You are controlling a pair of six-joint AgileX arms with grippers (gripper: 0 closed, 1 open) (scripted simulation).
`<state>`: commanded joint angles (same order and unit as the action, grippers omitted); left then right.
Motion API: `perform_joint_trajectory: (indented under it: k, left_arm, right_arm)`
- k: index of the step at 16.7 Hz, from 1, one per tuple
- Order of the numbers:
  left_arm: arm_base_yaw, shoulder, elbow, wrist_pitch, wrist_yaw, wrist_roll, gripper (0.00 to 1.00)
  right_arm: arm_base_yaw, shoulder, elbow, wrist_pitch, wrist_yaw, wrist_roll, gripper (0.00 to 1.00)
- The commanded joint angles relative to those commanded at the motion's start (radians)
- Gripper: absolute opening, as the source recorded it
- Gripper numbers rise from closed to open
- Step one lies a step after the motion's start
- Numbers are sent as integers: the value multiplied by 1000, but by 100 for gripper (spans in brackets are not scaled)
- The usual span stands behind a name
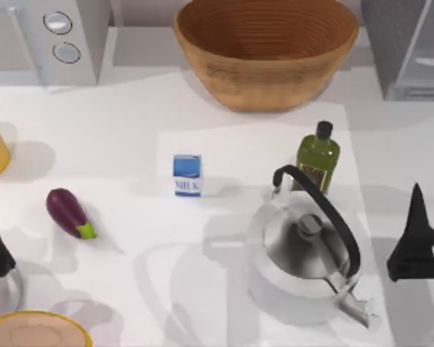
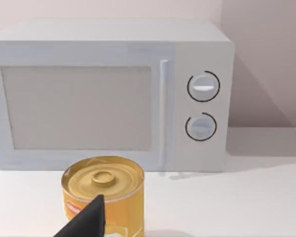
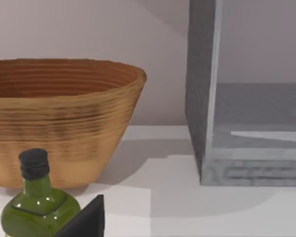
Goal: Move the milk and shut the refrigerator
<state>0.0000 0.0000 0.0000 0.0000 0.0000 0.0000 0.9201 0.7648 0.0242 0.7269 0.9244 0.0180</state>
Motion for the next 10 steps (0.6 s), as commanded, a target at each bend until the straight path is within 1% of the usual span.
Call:
perform_joint_trajectory:
  k: [7, 10]
  left_arm:
    - [0, 0, 0, 0, 0, 0, 100]
    - [0, 0, 0, 0, 0, 0, 100]
  right_arm:
    - [4, 10, 8, 3, 2, 4, 100]
    - [31, 101, 91, 28, 9, 32, 100]
